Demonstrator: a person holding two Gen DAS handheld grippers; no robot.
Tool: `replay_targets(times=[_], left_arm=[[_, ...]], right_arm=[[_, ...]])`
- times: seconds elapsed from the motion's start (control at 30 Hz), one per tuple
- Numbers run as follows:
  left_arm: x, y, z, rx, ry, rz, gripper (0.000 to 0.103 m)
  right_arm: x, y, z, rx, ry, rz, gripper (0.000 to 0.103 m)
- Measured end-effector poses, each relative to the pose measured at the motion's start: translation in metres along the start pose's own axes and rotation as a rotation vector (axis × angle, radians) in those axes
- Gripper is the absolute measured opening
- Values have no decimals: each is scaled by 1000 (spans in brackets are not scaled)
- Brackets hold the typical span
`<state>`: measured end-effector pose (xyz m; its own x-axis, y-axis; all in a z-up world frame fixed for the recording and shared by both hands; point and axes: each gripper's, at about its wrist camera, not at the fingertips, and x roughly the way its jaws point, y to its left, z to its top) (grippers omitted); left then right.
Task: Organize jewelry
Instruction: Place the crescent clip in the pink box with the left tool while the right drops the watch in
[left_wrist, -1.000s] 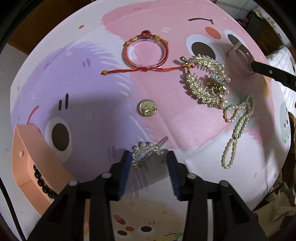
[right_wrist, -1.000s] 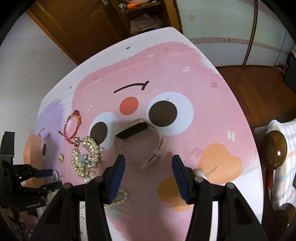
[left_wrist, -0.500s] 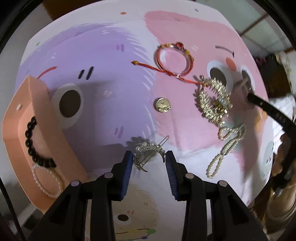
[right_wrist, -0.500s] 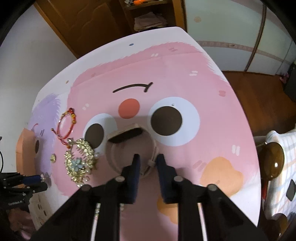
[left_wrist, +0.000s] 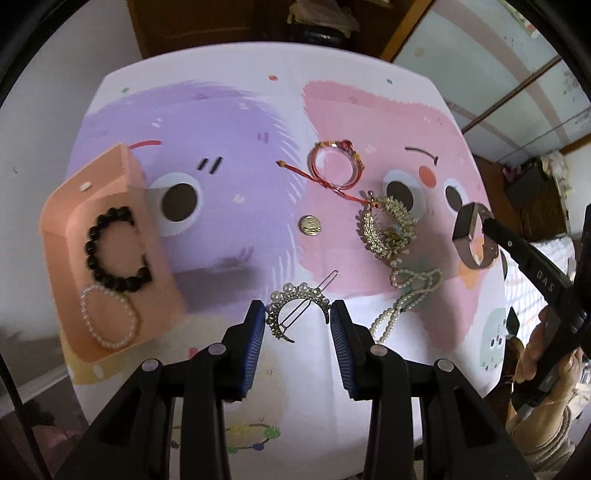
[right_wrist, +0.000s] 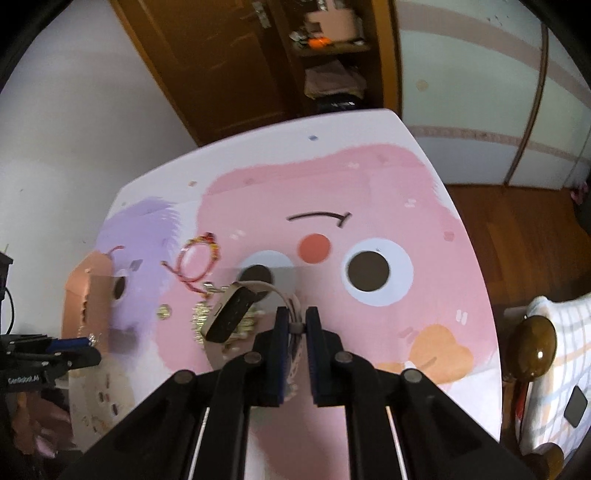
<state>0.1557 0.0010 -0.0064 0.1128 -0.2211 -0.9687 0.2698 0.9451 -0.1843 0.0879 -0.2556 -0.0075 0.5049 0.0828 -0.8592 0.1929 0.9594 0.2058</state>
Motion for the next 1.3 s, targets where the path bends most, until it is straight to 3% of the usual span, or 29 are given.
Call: replay_targets(times=[0.27,0.6,0.97,1.13,1.3], left_arm=[[-50,38,-20,-96,-95,33,35],[-55,112,-44,-288,-152,12,35],[-12,159,-45,-399,-151,7,35],[5,165,-44,-400,-146,18,35],[14,168,-46,-398,-152,40,35]], right_arm=[[-34,56,2,-110,-40,84,8],[-28,168,9,-265,-22,212,8],[35,281,33,-356,52,313,9],[68,308,26,-392,111,359,9],[92,321,16,-426,154,342,9]])
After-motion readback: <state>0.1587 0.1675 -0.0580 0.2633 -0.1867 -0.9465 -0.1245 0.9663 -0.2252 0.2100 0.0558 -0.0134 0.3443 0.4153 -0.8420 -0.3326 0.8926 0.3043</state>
